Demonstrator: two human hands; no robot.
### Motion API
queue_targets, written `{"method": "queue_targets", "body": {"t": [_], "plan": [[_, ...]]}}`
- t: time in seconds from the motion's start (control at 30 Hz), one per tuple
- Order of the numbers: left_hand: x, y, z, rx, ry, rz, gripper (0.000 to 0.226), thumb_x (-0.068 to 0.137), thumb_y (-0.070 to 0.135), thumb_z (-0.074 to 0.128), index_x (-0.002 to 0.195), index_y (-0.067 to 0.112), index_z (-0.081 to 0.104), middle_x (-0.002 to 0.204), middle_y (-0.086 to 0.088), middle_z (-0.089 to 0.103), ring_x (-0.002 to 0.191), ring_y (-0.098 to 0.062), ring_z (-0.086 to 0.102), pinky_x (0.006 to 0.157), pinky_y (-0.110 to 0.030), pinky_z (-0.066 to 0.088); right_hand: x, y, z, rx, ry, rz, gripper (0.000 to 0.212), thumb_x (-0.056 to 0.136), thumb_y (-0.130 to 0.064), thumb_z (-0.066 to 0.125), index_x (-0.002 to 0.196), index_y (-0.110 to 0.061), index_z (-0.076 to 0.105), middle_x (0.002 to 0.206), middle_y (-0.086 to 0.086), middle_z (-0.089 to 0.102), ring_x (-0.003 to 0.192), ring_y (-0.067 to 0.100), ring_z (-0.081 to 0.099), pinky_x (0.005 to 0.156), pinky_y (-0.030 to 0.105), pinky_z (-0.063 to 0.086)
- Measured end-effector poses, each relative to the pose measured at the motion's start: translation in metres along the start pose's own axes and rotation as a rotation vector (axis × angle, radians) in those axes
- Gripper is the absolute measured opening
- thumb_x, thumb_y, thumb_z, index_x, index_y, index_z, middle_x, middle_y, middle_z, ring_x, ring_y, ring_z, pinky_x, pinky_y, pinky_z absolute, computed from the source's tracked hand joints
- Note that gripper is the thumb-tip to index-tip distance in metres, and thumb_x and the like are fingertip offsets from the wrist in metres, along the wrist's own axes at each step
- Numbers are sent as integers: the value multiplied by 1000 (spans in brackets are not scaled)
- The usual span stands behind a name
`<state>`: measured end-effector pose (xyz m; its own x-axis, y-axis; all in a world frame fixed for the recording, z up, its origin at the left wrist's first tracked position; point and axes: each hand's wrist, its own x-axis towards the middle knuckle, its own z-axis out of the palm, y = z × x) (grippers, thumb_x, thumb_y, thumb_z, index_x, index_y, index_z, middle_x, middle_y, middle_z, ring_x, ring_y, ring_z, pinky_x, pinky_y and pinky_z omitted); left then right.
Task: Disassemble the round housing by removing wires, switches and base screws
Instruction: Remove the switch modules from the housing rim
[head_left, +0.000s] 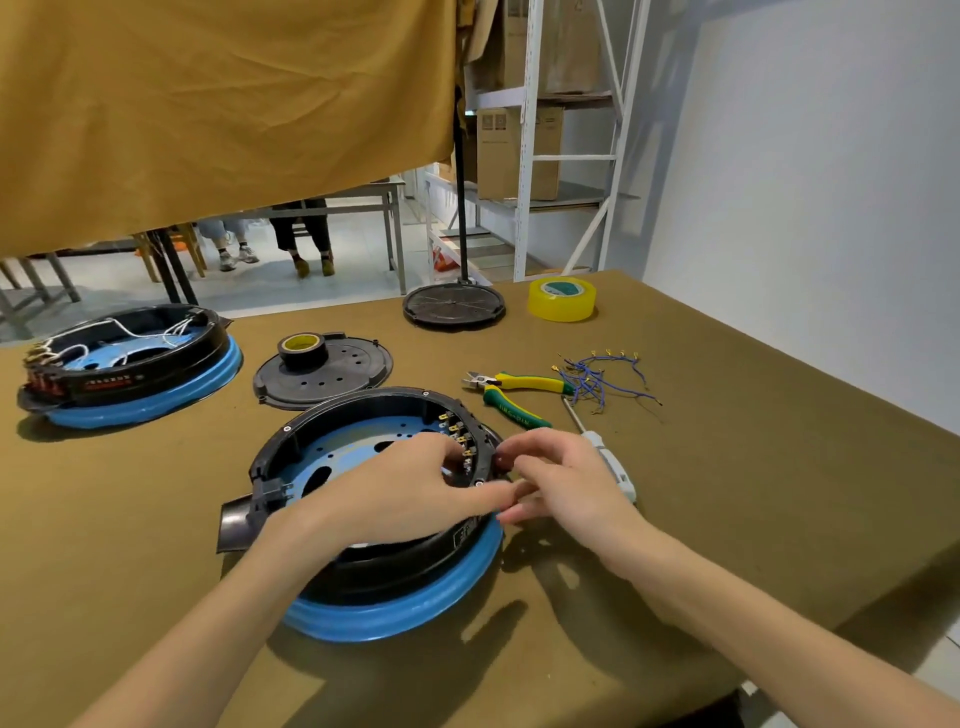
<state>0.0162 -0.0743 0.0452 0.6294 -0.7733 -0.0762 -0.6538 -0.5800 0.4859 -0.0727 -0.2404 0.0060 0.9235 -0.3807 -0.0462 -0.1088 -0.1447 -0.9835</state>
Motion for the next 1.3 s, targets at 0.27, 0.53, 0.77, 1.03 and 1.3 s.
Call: {"method": "queue_targets", "body": {"t": [0.27,0.53,0.77,1.03,1.3], "plan": [[3,-16,-15,-34,-58,134,52,85,40,77,134,30,63,123,21,66,109,2,63,98,-26,55,16,-5,-18,-371,-78,-190,19,96,-8,62,104,-20,75,75,-4,72,61,22,69,60,39,63],[1,-58,-46,-181,-297,149,47,88,26,80,131,37,64,117,16,72,109,0,67,93,-20,53,25,-1,-6,-425,-125,-336,13,87,-19,75,83,-30,70,81,-11,69,70,5,64,52,13,48],[0,-35,-6,78,180,133,43,79,77,57,88,37,69,81,18,69,77,2,65,62,-26,57,28,8,-9,-356,-125,-382,9,85,-26,79,88,-26,70,89,-5,71,70,21,65,57,25,54],[-6,-33,8,69,341,211,28,80,62,52,86,38,63,78,18,65,71,-5,63,58,-35,56,22,26,-8,-242,-109,-435,16,89,-17,76,94,-28,67,94,-12,69,75,20,66,57,23,55],[-12,-48,0,-95,361,108,30,95,49,58,77,29,72,75,14,69,74,-10,67,60,-29,54,10,32,-5,-345,-103,-571,9,87,-30,76,94,-32,70,98,-10,63,72,17,60,62,21,50]]}}
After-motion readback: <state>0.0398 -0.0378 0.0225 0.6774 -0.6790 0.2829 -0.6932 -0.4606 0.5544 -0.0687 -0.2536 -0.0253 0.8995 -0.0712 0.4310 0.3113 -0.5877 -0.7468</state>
